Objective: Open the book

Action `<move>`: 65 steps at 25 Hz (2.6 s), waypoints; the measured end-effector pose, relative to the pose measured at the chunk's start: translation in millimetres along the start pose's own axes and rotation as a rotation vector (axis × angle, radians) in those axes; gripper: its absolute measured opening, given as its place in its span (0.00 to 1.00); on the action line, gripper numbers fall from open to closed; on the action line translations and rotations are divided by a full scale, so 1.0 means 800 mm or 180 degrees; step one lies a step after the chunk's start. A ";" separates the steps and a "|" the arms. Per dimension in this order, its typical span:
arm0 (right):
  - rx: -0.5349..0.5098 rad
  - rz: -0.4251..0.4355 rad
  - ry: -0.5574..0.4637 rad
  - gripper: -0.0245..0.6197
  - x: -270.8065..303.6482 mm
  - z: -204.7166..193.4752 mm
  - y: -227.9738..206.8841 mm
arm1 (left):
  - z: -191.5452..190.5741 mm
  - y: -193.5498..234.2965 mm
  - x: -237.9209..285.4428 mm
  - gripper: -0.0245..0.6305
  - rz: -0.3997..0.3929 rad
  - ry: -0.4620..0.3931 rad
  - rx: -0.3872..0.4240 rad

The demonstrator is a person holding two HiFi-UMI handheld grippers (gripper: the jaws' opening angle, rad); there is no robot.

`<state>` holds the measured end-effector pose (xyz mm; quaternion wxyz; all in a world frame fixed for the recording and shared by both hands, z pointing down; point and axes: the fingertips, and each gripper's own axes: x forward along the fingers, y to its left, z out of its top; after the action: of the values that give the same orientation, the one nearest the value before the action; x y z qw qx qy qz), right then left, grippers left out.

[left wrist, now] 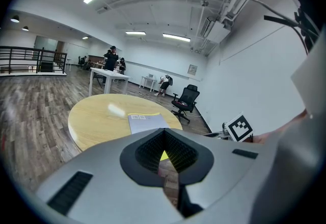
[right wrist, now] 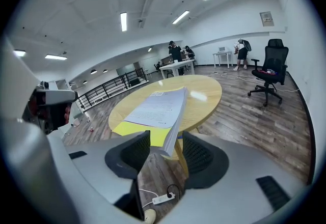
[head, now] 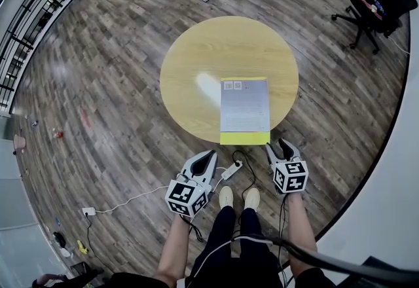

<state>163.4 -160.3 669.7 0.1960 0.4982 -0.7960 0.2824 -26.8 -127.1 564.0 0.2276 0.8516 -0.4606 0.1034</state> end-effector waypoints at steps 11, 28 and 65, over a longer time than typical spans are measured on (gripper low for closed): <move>0.0107 0.0095 0.0138 0.32 0.016 -0.021 0.014 | -0.014 0.010 -0.003 0.04 0.0033 0.0069 -0.0024; -0.0039 -0.0121 0.0221 0.21 0.024 -0.020 0.013 | -0.021 0.025 -0.011 0.04 0.0106 0.0086 -0.0082; -0.0172 0.0075 -0.0161 0.04 -0.004 0.047 0.084 | 0.007 0.048 -0.082 0.04 0.0331 -0.0206 -0.0114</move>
<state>102.8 -159.6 622.1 0.1858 0.4903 -0.8139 0.2504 -94.9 -99.8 544.9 0.2221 0.8253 -0.5131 0.0793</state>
